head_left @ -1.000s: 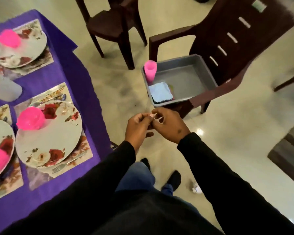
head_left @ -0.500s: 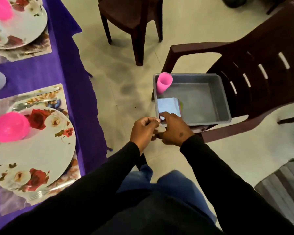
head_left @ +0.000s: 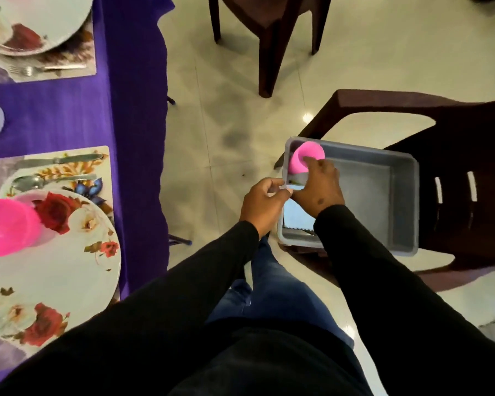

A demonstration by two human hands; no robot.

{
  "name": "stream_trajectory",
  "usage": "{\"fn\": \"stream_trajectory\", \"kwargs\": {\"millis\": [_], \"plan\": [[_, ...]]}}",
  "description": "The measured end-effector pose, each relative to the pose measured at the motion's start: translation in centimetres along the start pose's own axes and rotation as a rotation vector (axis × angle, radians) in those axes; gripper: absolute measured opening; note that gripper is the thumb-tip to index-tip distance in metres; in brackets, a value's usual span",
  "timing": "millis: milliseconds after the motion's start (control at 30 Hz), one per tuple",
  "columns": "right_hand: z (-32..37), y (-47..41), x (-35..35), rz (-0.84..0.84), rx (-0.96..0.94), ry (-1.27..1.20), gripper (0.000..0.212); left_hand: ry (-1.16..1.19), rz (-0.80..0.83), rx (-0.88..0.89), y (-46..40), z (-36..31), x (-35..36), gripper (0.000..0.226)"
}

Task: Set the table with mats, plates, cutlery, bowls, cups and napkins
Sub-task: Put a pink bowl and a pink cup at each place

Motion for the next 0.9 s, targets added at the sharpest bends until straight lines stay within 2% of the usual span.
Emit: {"fn": "stream_trajectory", "kwargs": {"millis": [133, 300, 433, 600, 900], "plan": [[-1.5, -6.2, 0.1, -0.090, 0.093, -0.111, 0.100, -0.009, 0.019, -0.065, -4.4, 1.4, 1.5, 0.034], [-2.6, -12.9, 3.5, -0.023, 0.248, -0.208, 0.114, -0.026, 0.092, -0.175, -8.7, 4.6, 4.3, 0.037], [-3.3, -15.8, 6.6, 0.071, 0.320, -0.293, 0.110, 0.033, 0.090, -0.261, -11.4, 6.4, 5.7, 0.037], [-4.4, -16.9, 7.7, 0.096, 0.385, -0.402, 0.100, 0.047, 0.077, -0.292, -12.9, 5.8, 5.9, 0.037], [-4.2, -16.0, 6.1, 0.139, 0.331, -0.304, 0.094, -0.065, 0.129, -0.234, -13.8, 4.4, 5.5, 0.043]]}}
Point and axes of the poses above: each hand's wrist, its own y-axis away from the middle knuckle, its own x-axis out of the palm, z = x × y, the point moved 8 cm from there along -y, towards the middle knuckle, and after that the axes turned 15 degrees about x, right-handed, at the moved point
